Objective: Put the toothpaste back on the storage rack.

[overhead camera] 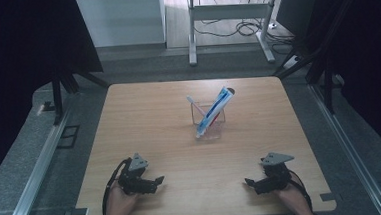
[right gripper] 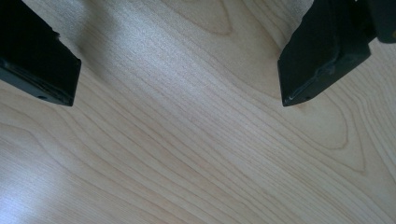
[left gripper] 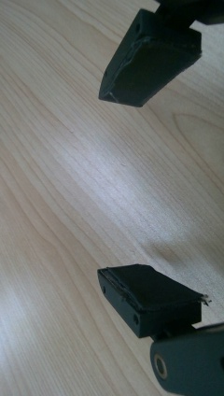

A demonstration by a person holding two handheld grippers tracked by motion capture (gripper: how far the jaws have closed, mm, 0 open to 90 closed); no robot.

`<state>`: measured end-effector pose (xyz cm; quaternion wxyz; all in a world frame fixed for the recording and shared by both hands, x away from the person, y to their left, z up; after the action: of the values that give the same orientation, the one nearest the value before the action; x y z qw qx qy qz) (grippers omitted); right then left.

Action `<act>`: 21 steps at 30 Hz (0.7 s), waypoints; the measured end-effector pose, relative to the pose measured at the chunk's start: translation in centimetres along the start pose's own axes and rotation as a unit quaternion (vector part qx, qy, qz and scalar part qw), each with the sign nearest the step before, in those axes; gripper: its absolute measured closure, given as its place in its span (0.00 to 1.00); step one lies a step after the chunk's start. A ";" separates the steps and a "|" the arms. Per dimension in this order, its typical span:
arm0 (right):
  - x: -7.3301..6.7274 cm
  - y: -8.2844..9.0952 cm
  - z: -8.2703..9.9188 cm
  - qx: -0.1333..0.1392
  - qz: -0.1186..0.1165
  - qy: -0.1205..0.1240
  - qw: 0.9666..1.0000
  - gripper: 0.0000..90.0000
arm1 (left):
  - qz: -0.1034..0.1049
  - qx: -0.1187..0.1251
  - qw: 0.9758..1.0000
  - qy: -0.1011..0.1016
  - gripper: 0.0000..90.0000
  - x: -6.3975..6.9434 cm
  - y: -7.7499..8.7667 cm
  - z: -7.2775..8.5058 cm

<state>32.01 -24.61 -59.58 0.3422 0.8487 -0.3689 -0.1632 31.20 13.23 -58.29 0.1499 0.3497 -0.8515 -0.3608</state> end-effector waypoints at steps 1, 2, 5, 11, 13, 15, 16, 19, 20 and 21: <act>0.0 0.0 0.0 0.000 0.000 0.001 1.000 0.00 | 0.000 -0.002 1.000 -0.001 0.15 0.0 -0.1 0.1; 0.0 0.0 0.0 -0.001 -0.001 0.001 1.000 0.00 | 0.000 -0.004 1.000 -0.002 0.15 0.1 -0.3 0.2; -0.1 0.0 0.0 -0.001 -0.002 0.002 1.000 0.00 | -0.004 -0.013 1.000 -0.006 0.15 0.1 -0.6 0.4; -0.2 -0.1 0.0 -0.001 -0.003 0.005 1.000 0.00 | -0.008 -0.026 1.000 -0.010 0.15 0.1 -1.0 0.8; -0.2 -0.1 0.0 -0.003 -0.004 0.006 1.000 0.00 | -0.013 -0.031 0.999 -0.011 0.15 0.1 -1.2 1.0; -0.3 -0.2 0.0 -0.003 -0.004 0.007 1.000 0.00 | -0.013 -0.033 0.999 -0.012 0.15 0.1 -1.2 1.0; -0.3 -0.2 0.0 -0.004 -0.004 0.007 1.000 0.00 | -0.013 -0.032 0.999 -0.010 0.15 0.1 -1.3 1.0; -0.3 -0.2 0.0 -0.005 -0.004 0.008 1.000 0.00 | -0.014 -0.030 0.999 -0.010 0.15 0.1 -1.3 1.0; -0.3 -0.2 0.0 -0.005 -0.004 0.008 1.000 0.00 | -0.014 -0.030 0.999 -0.010 0.15 0.1 -1.3 1.0; -0.3 -0.2 0.0 -0.005 -0.004 0.008 1.000 0.00 | -0.013 -0.031 0.999 -0.008 0.15 0.1 -1.3 1.0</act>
<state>31.87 -24.30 -59.69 0.3488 0.8497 -0.3618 -0.1598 31.25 13.02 -59.92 0.1488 0.3526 -0.8366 -0.3919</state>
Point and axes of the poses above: each handheld gripper's, and its own axes: y roughly backward along the jaws, z roughly out of its underside, x roughly to its right, the point moved 8 cm from there along -y, roughly forward along the jaws, and after that the axes turned 3 degrees about -y, right-handed, at the moved point
